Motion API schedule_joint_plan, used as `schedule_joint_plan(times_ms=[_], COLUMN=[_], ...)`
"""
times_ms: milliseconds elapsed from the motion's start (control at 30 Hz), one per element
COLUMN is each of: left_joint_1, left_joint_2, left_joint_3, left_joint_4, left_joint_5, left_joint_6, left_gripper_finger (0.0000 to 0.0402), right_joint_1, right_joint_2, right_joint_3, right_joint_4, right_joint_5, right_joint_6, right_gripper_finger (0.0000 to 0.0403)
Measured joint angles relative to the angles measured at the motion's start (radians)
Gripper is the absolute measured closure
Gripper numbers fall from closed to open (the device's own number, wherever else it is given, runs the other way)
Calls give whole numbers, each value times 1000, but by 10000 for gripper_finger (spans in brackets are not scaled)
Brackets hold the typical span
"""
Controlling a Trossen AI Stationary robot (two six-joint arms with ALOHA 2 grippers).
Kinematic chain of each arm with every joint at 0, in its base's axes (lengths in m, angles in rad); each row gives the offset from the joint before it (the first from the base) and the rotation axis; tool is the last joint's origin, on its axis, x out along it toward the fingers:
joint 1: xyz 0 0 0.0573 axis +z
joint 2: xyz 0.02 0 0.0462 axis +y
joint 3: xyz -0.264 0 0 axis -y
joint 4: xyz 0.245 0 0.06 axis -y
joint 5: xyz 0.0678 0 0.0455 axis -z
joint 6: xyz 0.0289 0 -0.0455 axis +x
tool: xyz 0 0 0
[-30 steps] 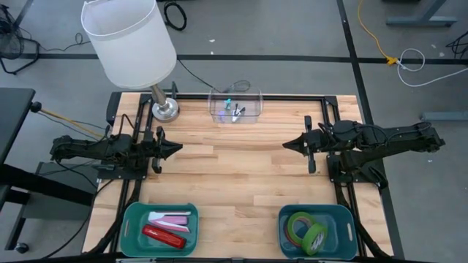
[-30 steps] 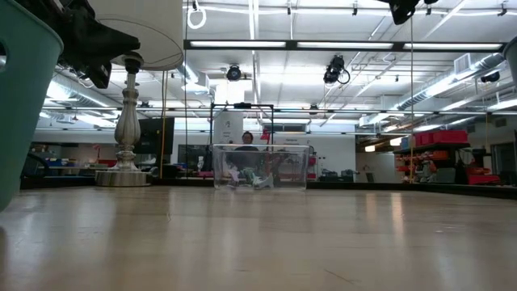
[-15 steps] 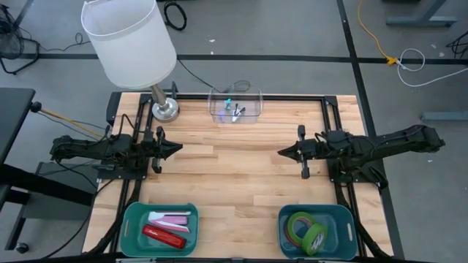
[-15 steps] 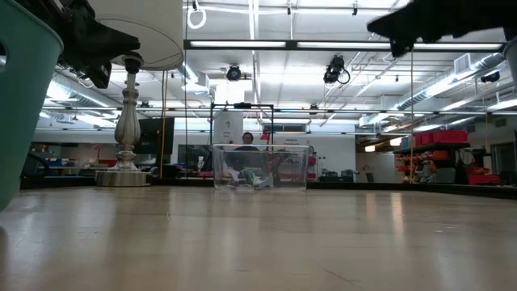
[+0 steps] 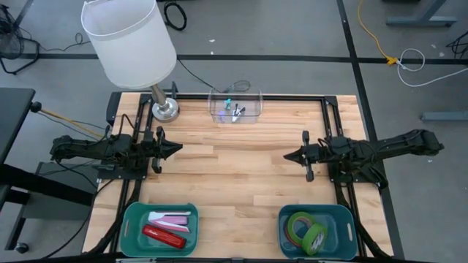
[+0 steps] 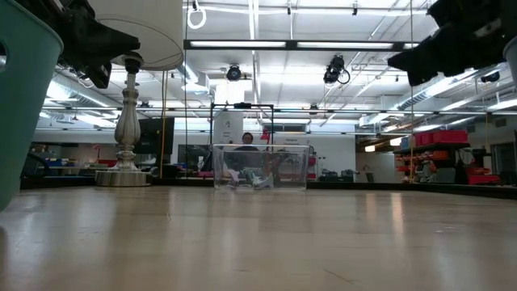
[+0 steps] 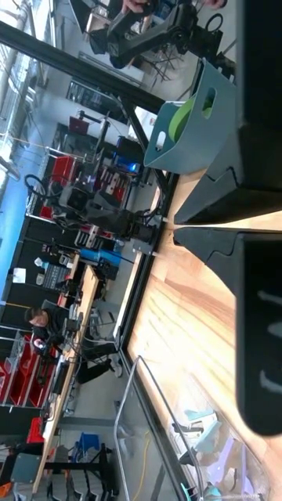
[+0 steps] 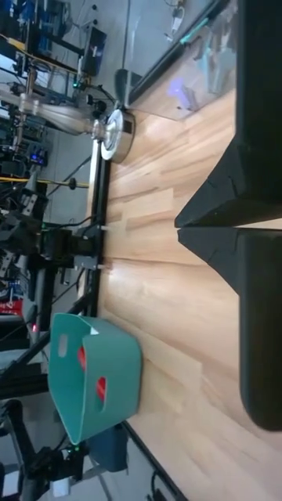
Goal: Pick and place Stapler, Stapler remover, tape
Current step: Return to Home Position
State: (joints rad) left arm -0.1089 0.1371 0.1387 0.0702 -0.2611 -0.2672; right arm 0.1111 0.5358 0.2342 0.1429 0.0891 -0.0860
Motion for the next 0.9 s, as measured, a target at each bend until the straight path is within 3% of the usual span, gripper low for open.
schedule_joint_plan(times_ms=[667,900], left_joint_1=[0,0], left_joint_2=[0,0], left_joint_3=[0,0], left_joint_4=[0,0], left_joint_5=[0,0], left_joint_6=[0,0], left_gripper_finger=[383,383], right_joint_1=[0,0], right_joint_2=[-177,-225], right_joint_3=[-169,-208], right_joint_4=[19,18], right_joint_5=[0,0], right_joint_6=[238,199], right_gripper_finger=[400,400])
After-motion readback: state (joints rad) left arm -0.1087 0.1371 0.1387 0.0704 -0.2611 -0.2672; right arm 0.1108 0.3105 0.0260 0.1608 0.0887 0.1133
